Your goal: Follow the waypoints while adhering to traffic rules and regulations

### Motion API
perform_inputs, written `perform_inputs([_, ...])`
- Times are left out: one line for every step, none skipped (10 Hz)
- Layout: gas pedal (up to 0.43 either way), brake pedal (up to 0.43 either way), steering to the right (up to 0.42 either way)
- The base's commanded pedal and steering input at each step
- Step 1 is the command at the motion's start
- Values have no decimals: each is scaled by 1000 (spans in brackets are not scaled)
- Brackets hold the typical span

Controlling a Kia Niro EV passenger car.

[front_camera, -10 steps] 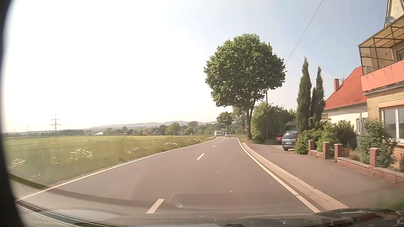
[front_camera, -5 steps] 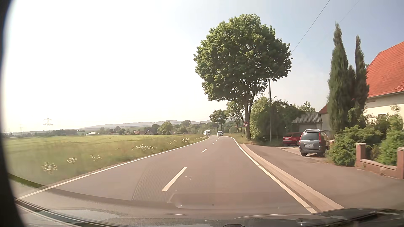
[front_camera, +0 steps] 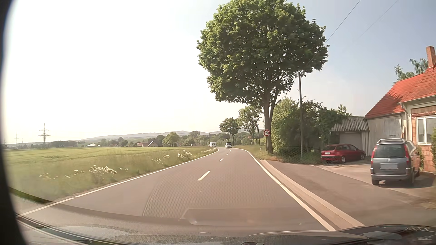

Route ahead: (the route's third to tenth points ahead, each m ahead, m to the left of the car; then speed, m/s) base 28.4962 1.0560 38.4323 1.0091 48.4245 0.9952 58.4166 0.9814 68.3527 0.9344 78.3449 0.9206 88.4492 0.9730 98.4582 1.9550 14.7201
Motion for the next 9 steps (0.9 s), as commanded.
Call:
perform_inputs([189, 0, 5])
perform_inputs([189, 0, 4])
perform_inputs([169, 0, 4])
perform_inputs([169, 0, 2])
perform_inputs([169, 0, 2])
perform_inputs([169, 0, 2])
perform_inputs([169, 0, 2])
perform_inputs([169, 0, 2])
perform_inputs([169, 0, 2])
